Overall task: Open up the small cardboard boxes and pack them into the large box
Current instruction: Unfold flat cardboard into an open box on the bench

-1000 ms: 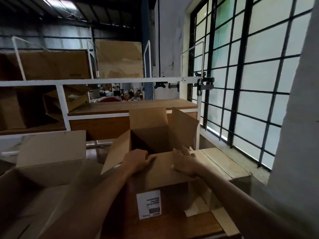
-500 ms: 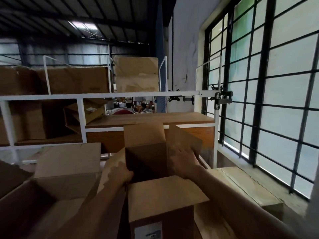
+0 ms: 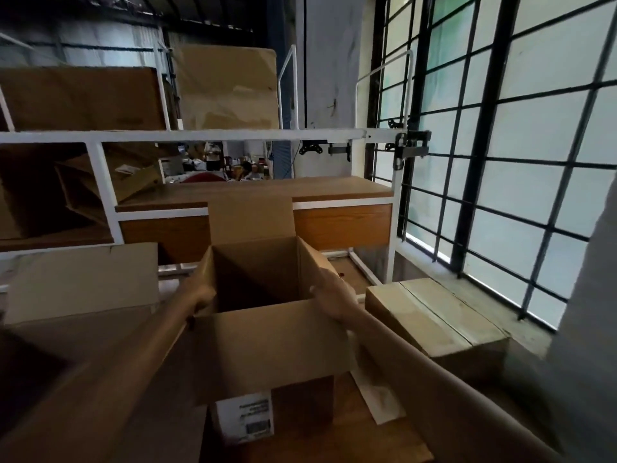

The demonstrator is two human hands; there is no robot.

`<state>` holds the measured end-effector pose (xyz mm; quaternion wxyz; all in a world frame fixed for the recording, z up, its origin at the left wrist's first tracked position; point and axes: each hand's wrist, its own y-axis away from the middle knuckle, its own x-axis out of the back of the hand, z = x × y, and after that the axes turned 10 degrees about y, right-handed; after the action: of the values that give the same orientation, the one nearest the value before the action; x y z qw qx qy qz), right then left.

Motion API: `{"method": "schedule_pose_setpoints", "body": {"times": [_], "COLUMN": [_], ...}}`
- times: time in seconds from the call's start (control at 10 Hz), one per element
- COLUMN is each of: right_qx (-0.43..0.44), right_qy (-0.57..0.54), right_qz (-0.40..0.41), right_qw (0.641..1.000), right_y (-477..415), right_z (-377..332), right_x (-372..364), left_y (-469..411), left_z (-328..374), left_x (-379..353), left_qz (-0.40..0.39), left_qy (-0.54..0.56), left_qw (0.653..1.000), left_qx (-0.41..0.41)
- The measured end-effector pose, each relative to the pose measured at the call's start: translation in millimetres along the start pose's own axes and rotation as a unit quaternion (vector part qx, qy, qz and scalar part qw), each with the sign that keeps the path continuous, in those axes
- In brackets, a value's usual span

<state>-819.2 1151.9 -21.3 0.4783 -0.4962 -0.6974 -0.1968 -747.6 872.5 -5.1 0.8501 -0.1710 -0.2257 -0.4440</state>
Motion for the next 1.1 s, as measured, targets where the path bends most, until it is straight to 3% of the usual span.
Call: {"method": "schedule_pose_setpoints", "body": {"times": [0.1, 0.2, 0.3, 0.5, 0.6, 0.7, 0.9, 1.1], "right_qx": [-0.025, -0.018, -0.013, 0.006, 0.015, 0.010, 0.064, -0.016], "right_qy": [-0.056, -0.110, -0.142, -0.141, -0.140, -0.132, -0.056, -0.034], "right_qz": [0.000, 0.021, 0.021, 0.019, 0.009, -0.005, 0.027, 0.055], "right_qw": [0.998, 0.994, 0.990, 0.990, 0.990, 0.991, 0.996, 0.998], "right_y": [-1.7, -2.1, -0.8, 3.6, 5.4, 10.9, 43.9, 72.8], "right_z": [2.5, 2.9, -3.9, -10.1, 0.5, 23.7, 114.5, 242.6], "right_x": [-1.2, -4.6, -11.9, -17.0, -12.7, -3.9, 27.2, 61.0], "left_y": [-13.6, -11.8, -14.8, -12.0, 12.2, 39.7, 73.2, 110.8], "left_z": [-8.2, -11.1, -6.8, 69.9, 115.1, 144.6, 160.2, 160.0], "left_x": [-2.4, -2.1, 4.2, -21.5, -69.2, -120.0, -205.7, -280.4], "left_qz": [-0.006, 0.001, -0.034, -0.066, -0.114, -0.170, -0.155, -0.129], "left_qy": [-0.039, -0.079, -0.060, -0.028, 0.002, 0.037, 0.046, 0.055], "left_qw": [0.998, 0.996, 0.995, 0.996, 0.986, 0.972, 0.970, 0.980], "left_qx": [-0.057, -0.032, -0.065, -0.060, -0.118, -0.159, -0.182, -0.141]}}
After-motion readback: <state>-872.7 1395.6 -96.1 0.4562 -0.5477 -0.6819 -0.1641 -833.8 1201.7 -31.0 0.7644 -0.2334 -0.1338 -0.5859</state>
